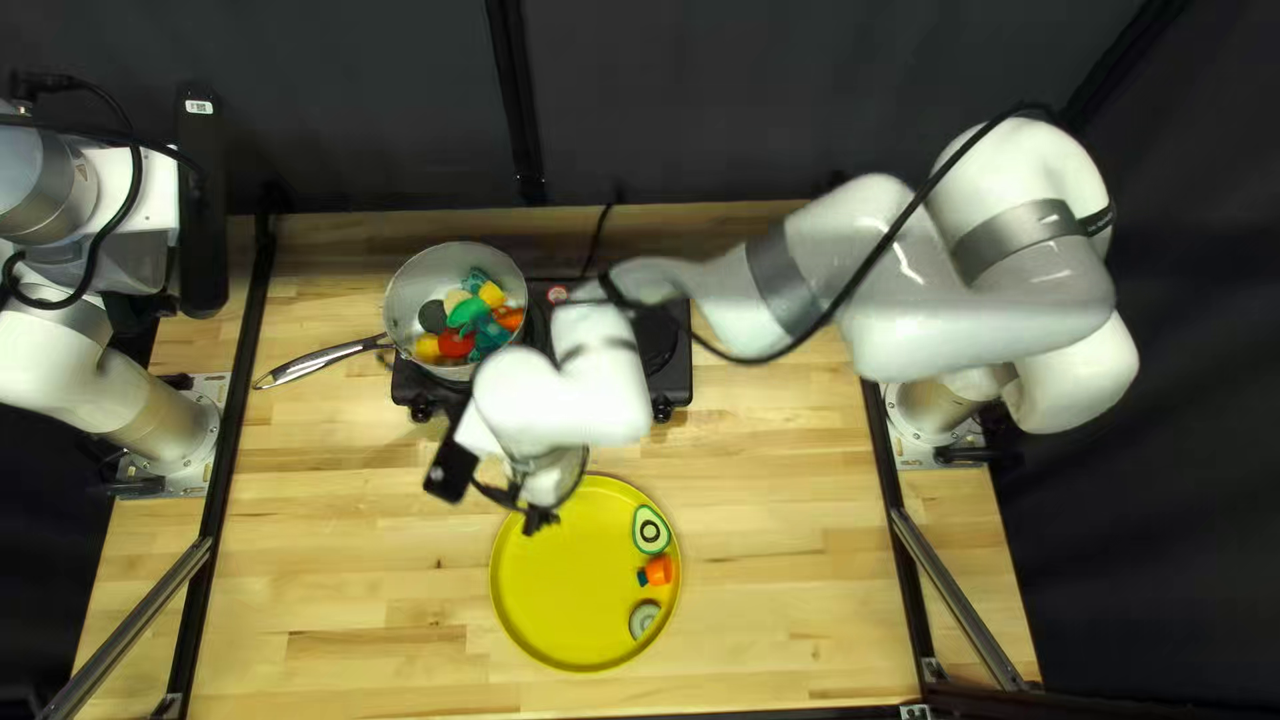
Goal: Pick up a pot and place it onto the stove surface, add food to pot
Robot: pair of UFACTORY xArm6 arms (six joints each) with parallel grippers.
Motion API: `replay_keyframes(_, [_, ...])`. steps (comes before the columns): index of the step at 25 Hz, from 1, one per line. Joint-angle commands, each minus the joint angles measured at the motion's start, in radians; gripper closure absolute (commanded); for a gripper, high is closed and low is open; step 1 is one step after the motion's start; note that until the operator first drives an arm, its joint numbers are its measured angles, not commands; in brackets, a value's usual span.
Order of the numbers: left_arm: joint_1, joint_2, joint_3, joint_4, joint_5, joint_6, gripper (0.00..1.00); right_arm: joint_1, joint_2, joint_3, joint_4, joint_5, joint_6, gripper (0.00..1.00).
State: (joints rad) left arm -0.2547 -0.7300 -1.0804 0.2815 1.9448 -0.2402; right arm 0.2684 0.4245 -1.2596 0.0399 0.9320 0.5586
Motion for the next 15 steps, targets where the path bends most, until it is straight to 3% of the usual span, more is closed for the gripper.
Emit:
replay_keyframes(1, [0.0,0.0,0.0,0.0,0.0,0.0,0.0,0.001,0.001,0.001,0.0,-0.001,0.0,0.0])
replay_keyframes(5, [0.0,0.0,0.0,0.0,0.0,0.0,0.0,0.085,-0.178,0.087,-0.062,0.059,0.134,0.0])
replay_keyframes(12, [0.0,0.0,0.0,0.0,0.0,0.0,0.0,0.126,-0.285,0.135,-0.073,0.119,0.213,0.0])
replay_keyframes(15, [0.0,0.0,0.0,0.0,0.0,0.0,0.0,0.118,-0.349,0.143,-0.074,0.193,0.233,0.0])
